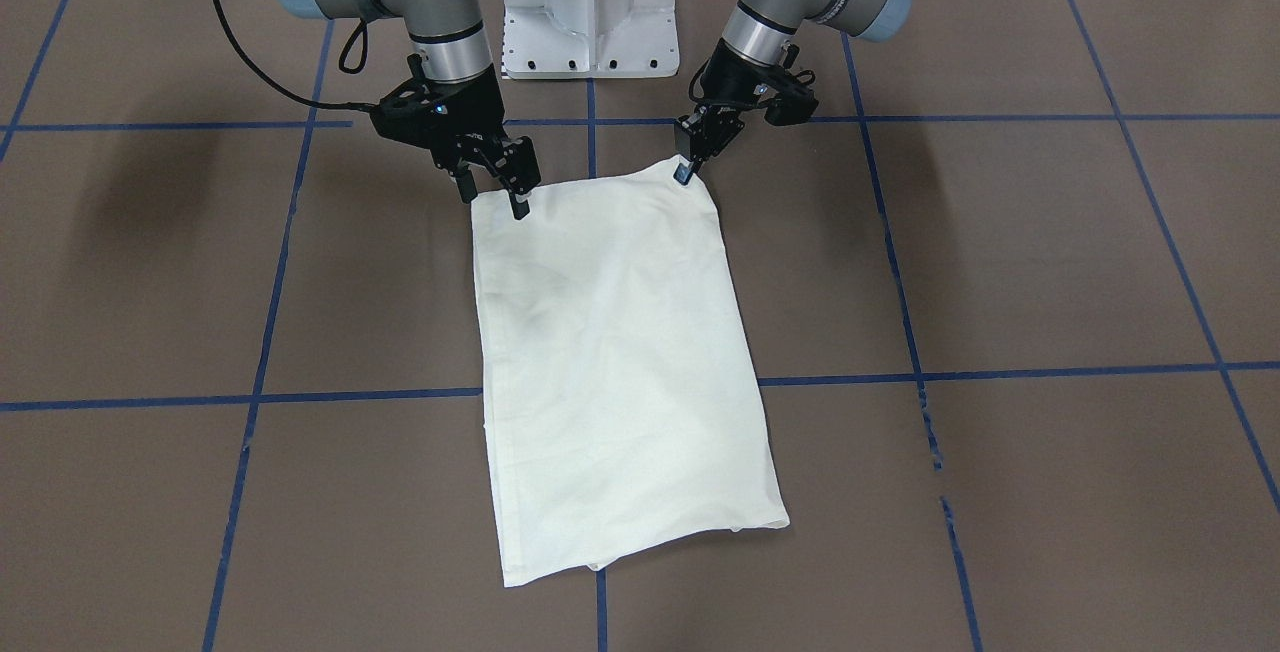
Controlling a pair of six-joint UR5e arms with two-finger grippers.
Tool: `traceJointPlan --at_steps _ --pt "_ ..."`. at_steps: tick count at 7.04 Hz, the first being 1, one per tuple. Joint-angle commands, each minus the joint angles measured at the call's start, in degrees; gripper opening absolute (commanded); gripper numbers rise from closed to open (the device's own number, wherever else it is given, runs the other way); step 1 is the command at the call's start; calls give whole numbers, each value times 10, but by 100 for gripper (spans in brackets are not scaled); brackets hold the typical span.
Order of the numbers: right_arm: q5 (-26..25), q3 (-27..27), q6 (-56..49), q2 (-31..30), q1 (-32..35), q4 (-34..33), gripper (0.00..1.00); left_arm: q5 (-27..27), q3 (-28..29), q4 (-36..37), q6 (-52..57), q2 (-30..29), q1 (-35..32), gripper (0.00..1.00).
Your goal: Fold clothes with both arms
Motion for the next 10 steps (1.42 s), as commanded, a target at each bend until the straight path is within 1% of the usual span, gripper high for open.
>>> traceJointPlan --at_steps 1,2,3,4,6,8,10 --pt "-5 -20 74 35 -10 -55 77 0 0 0 -1 0 -1 0" --pt "-4 -21 72 37 -12 -65 83 0 0 0 -1 0 -2 0" --pt "-4 -25 72 37 -17 -66 85 0 0 0 0 0 -2 0" --pt "-4 -41 70 38 -18 -67 85 0 0 0 -1 0 -2 0" --pt "-5 -52 70 41 -21 -66 85 0 0 0 0 0 -2 0" --pt "-6 -76 74 54 -24 -65 85 0 0 0 0 0 -2 0" --pt "-7 -79 76 54 -27 -62 85 0 0 0 0 0 -2 0"
